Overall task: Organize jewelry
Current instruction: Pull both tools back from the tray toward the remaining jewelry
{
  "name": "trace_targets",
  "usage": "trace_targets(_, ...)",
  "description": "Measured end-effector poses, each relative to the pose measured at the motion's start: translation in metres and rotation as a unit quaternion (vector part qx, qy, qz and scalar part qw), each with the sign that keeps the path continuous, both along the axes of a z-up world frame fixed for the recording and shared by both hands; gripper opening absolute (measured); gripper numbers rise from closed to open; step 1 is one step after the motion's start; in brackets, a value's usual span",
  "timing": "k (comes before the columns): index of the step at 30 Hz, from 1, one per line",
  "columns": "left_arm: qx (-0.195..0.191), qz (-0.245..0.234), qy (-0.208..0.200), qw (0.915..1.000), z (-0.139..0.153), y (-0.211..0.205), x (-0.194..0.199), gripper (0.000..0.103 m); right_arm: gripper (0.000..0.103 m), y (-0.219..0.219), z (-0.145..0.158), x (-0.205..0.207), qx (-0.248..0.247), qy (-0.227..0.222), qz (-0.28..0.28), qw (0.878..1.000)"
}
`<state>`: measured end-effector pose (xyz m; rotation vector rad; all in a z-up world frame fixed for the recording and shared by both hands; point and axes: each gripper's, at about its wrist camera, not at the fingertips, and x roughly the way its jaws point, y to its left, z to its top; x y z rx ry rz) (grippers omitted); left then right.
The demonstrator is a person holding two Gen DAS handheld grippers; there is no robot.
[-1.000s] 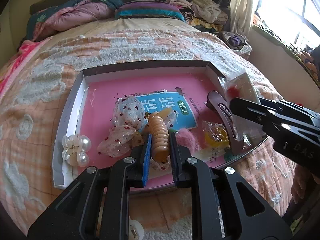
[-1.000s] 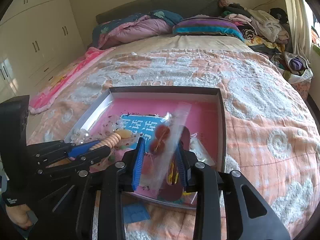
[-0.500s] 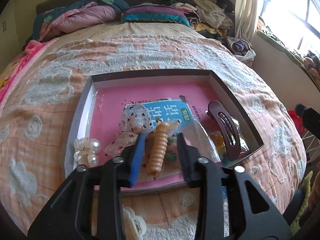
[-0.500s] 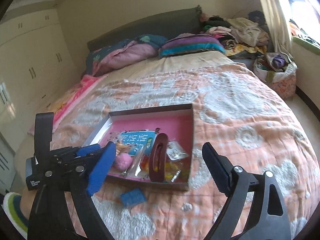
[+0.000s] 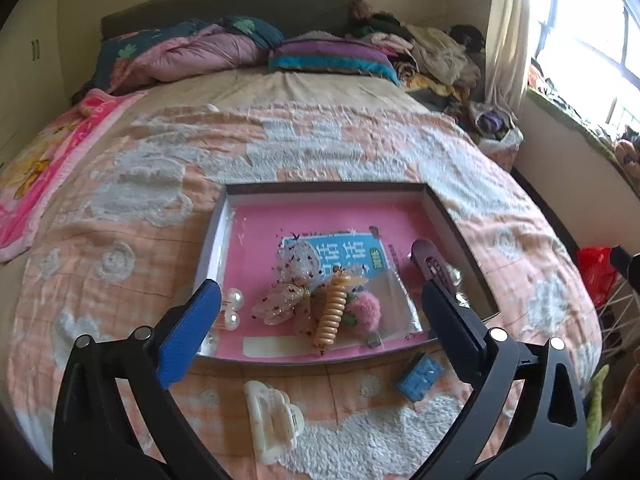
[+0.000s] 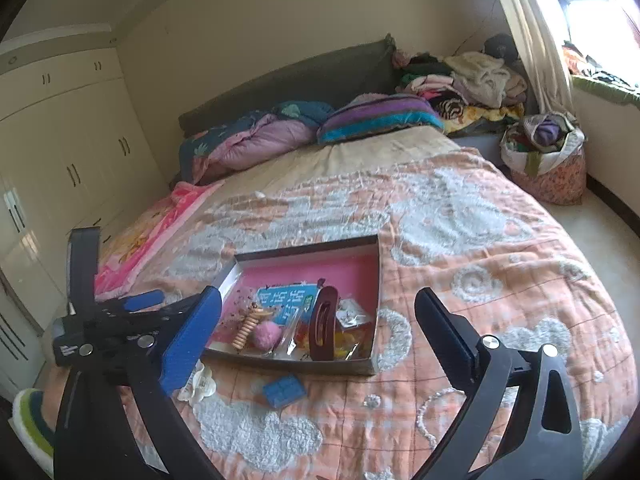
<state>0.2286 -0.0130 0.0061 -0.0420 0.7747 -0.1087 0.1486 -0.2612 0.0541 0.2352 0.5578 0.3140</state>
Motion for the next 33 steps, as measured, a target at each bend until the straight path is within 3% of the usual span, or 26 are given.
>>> trace_targets(12, 0.001, -0.005, -0.037, 0.9993, 0.038, -0.002, -0.042, 0.094, 0.099, -0.013, 0.036, -0.04, 0.005, -0.057, -0.027, 0.998)
trace_targets(25, 0.006, -0.019, -0.066, 0.9976, 0.057, -0.002, -0.081, 0.094, 0.099, -0.016, 0.071, -0.083, 0.001, -0.109, -0.025, 0.994)
trace_targets(33, 0.01, -0.02, -0.08, 0.9965, 0.062, 0.002, -0.1, 0.094, 0.099, -0.014, 0.077, -0.097, -0.008, -0.115, -0.013, 0.993)
